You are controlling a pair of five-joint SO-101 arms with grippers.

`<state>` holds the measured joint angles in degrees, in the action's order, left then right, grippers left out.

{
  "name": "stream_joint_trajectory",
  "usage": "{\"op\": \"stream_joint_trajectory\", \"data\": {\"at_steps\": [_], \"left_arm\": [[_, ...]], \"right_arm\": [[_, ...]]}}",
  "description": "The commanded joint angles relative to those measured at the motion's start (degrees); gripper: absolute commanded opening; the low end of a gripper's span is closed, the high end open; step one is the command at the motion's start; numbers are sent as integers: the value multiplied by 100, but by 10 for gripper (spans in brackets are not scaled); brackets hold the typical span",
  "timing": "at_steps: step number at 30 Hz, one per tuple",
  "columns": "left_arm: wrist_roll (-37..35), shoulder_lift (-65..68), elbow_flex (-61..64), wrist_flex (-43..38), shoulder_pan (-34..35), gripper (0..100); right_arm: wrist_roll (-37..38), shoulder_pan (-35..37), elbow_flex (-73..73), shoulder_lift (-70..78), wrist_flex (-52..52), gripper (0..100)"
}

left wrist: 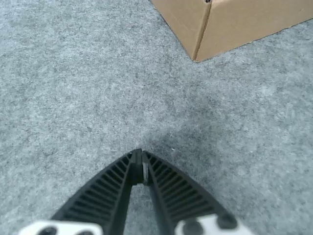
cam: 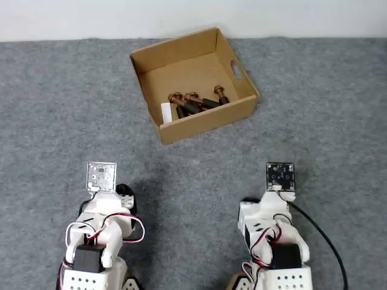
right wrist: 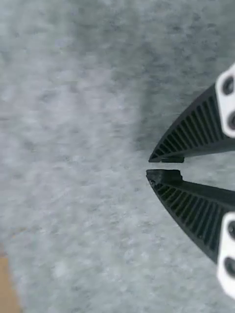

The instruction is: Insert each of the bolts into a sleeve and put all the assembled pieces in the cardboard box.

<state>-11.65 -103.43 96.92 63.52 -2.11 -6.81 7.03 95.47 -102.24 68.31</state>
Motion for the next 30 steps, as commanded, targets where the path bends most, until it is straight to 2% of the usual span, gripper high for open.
{"op": "stream_joint_trajectory", "data": {"at_steps": [1, 7, 12, 16, 30], "left_arm": [[9, -44, -48, 35, 26, 6], [9, -44, -48, 35, 26, 6], [9, -44, -48, 35, 26, 6], [9, -44, -48, 35, 26, 6], [9, -44, -48, 35, 26, 6]], "right_arm": [[62, -233, 97, -66, 558, 11], [26, -1323, 97, -154, 338, 9], [-35, -1314, 97, -136, 593, 9], [-404, -1253, 97, -127, 637, 9], [-413, -1235, 97, -136, 646, 9]]}}
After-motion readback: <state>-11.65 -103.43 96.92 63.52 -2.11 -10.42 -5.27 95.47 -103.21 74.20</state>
